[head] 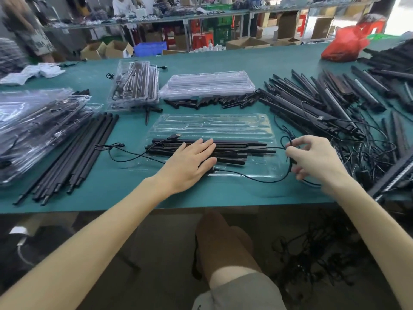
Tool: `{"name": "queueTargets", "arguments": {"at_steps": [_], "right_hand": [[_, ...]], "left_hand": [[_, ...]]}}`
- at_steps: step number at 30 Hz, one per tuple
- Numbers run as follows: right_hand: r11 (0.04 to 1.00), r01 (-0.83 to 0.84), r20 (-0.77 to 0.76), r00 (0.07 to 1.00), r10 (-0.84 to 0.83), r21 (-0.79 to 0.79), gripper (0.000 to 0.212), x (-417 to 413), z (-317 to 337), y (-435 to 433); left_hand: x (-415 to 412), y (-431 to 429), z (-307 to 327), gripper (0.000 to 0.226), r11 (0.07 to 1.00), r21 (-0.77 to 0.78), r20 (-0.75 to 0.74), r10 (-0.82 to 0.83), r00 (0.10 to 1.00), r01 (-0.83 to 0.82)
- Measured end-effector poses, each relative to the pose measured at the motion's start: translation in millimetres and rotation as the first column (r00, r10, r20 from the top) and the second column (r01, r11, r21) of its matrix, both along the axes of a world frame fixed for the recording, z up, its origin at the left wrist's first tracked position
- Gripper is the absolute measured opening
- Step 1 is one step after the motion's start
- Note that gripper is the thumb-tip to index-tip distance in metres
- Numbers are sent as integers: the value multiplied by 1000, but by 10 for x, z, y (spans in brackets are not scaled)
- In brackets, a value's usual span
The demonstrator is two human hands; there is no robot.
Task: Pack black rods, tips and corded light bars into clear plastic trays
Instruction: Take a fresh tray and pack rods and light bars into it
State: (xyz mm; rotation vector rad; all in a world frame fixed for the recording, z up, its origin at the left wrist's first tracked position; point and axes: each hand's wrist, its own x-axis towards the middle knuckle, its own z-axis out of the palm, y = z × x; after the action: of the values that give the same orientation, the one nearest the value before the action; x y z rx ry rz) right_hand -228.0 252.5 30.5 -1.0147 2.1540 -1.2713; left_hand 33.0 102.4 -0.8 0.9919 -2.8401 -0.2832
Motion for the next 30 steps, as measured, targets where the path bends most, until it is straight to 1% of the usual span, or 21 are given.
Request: {"name": "queueTargets", "arguments": {"at_steps": [2,3,4,5,6,7,10,12,14,16,18,20,22,25,28,30], "right_hand": [[996,15,246,969,6,-86,13,35,13,-17],[989,32,390,920,27,-144,11,57,31,-28],[975,64,537,841,61,-211,8,78,55,-43],[955,107,662,742,109,-278,8,95,78,-60],[931,141,735,658,165,-336,9,104,89,-72],[915,147,755,620,210,-376,10,112,88,-89],[900,85,703,657,272,-427,9,204,53,-138],[910,71,685,683,254,-408,10,284,5,-165],[926,42,627,747,220,-375,17,348,-53,-187],[941,-18,517,832,202,-339,23,407,-97,-201],[954,-61,385,906,177,-293,23,461,-114,-234],[959,-59,319,936,150,-278,20,494,-107,-275],[954,-27,334,934,131,-299,20,502,-96,-315],[944,39,407,908,104,-329,20,482,-84,-353],[924,87,529,838,134,-372,21,456,-85,-355],[922,90,570,807,155,-377,27,443,-95,-342]], "left_hand": [[11,-7,-5,59,1000,4,17,8,1000,-8],[14,-10,-8,59,1000,7,17,15,1000,-15],[16,-13,-15,59,1000,9,18,20,1000,-20],[15,-19,-23,58,1000,11,18,23,1000,-23],[17,-23,-30,58,1000,12,18,22,1000,-22],[18,-28,-36,58,1000,13,18,21,1000,-21],[15,-49,-23,57,1000,13,30,18,999,-19],[-1,-33,-8,57,1000,11,58,13,998,-14],[-27,6,6,60,1000,22,79,17,997,-18],[-56,42,19,70,999,45,89,22,996,-26],[-79,59,26,83,998,48,113,24,993,-29],[-90,64,33,94,999,42,137,20,990,-26],[-91,59,51,101,997,70,129,19,991,-28],[-80,33,99,111,987,155,102,17,995,-33],[-79,8,134,121,979,202,113,8,994,-31],[-93,9,142,123,978,205,115,15,993,-38]]}}
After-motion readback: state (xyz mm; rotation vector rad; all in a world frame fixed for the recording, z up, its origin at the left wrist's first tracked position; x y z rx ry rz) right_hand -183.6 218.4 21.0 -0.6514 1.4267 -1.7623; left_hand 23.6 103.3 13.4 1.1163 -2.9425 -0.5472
